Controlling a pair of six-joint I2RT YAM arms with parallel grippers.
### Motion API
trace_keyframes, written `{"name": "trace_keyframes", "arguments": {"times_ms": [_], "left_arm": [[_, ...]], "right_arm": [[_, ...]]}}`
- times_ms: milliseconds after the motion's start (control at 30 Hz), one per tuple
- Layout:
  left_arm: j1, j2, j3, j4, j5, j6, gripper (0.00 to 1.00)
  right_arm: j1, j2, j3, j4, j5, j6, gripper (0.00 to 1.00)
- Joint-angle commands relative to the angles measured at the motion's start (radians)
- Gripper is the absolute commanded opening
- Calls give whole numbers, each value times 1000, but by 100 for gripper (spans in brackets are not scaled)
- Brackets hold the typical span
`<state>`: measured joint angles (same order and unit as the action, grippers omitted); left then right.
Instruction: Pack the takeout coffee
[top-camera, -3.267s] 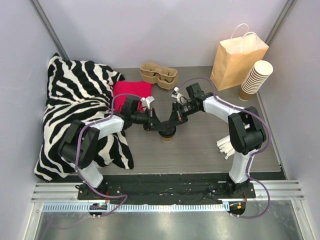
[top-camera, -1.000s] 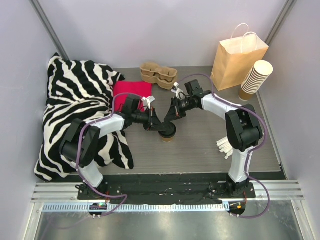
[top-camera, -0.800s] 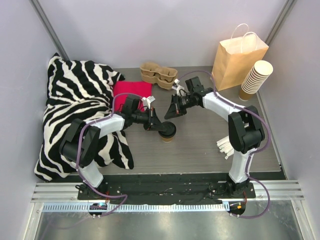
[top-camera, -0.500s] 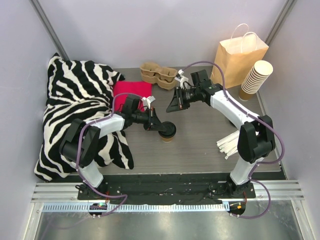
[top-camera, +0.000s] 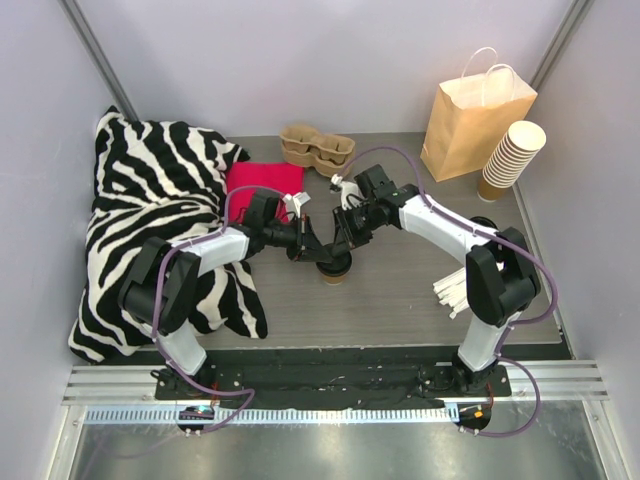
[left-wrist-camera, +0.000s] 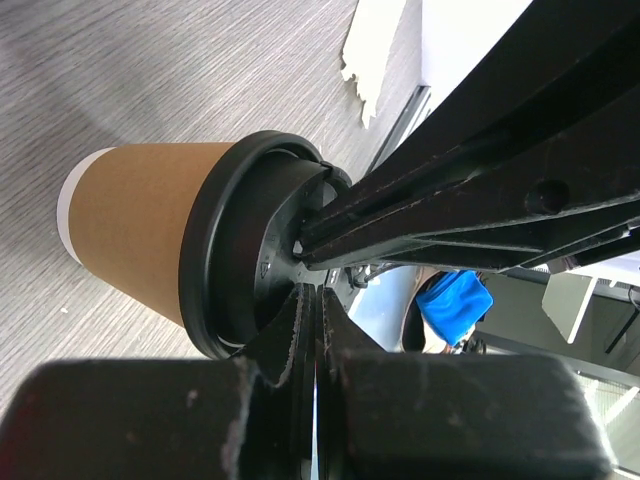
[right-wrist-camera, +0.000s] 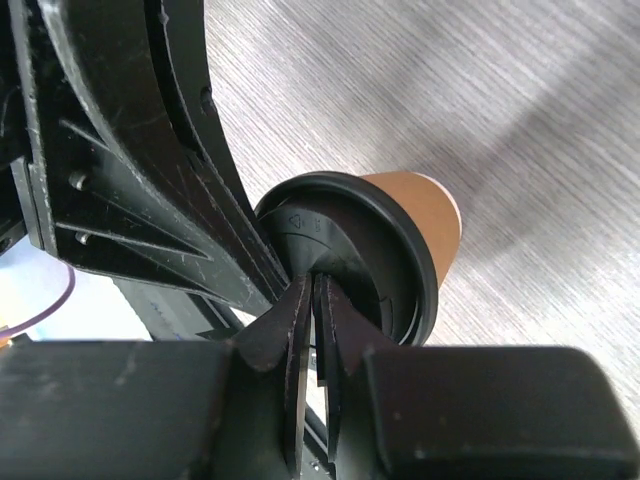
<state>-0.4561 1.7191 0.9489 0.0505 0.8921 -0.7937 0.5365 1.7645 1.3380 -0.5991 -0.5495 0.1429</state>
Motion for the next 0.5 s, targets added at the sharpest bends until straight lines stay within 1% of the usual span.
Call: {"name": "trace_keyframes", "arguments": {"times_ms": [0,100,133,200,233,300,333,400,467], "left_arm": [[-3,54,-18,-109,-139,76,0],[-1,56,-13,-98,-136,68,0],[-1,54,-13,-94,-136,65,0],[-1,53,-9,-87,-134,56,0],[-3,53,-7,-86,-133,54,0],[-1,45,1,-83,-130,51,0],[-1,39,1,-81,-128,50,0],[-1,18,2,-75,-124,47,0],[-1,1,4,-64,-121,42,0]], "right_arm": [[-3,21,24,-14,114,-66,15],[-4,10,64,-16,71,-77,15],[-7,10,87,-15,24,-81,16],[-18,-2,108,-14,-19,-65,17],[-27,-11,121,-13,-85,-59,20],[-30,-51,124,-13,-118,-45,22],[-30,-69,115,-14,-125,-42,25],[-29,-105,101,-16,-113,-36,28],[-30,-148,79,-39,-60,-49,29]]}}
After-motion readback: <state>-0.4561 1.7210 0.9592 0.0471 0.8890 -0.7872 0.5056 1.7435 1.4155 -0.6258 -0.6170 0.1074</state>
